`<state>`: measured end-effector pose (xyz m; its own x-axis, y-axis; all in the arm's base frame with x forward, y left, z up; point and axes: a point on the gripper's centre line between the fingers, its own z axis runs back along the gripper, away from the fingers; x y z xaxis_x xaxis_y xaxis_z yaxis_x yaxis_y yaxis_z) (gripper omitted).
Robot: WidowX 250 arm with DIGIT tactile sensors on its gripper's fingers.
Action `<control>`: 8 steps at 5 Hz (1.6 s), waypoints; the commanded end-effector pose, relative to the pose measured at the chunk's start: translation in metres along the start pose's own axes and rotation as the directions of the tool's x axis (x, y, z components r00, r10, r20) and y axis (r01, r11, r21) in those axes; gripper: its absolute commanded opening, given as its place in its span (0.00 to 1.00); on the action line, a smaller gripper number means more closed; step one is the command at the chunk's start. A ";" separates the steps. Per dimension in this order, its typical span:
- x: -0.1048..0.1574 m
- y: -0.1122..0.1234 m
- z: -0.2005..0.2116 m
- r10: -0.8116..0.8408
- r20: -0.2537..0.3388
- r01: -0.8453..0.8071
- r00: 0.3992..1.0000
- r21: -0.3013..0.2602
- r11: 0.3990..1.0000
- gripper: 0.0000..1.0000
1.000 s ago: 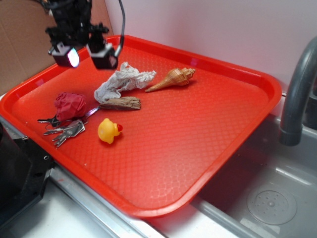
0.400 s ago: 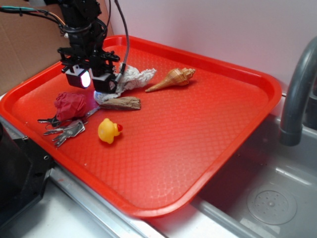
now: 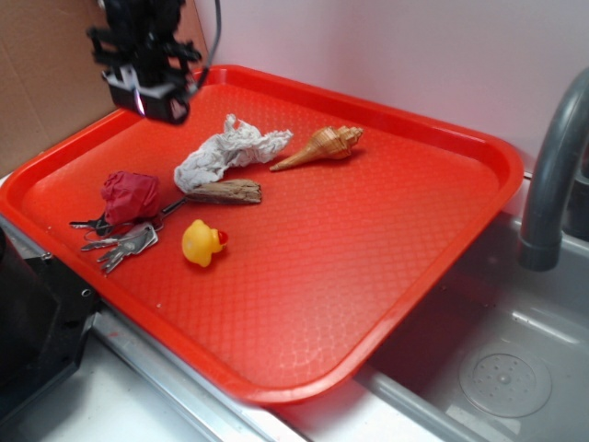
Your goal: Grab the white paper.
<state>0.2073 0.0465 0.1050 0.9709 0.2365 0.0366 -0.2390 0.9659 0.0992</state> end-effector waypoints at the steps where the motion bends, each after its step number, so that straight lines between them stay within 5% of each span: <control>1: -0.013 -0.001 0.033 -0.034 0.092 0.037 0.995 -0.037 0.999 0.00; 2: 0.009 0.009 0.000 -0.026 0.099 0.033 0.995 -0.064 0.997 1.00; 4: 0.009 0.009 0.000 -0.026 0.099 0.033 0.995 -0.064 0.997 1.00; 5: 0.016 0.000 -0.016 0.044 0.162 -0.024 0.986 -0.122 0.992 1.00; 6: 0.028 -0.027 -0.027 -0.152 0.211 0.177 0.966 -0.102 0.979 1.00; 8: 0.042 -0.044 -0.054 -0.569 0.167 0.587 0.805 -0.085 0.805 1.00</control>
<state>0.2596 0.0100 0.0400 0.9223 -0.3736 0.0993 0.3751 0.9270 0.0036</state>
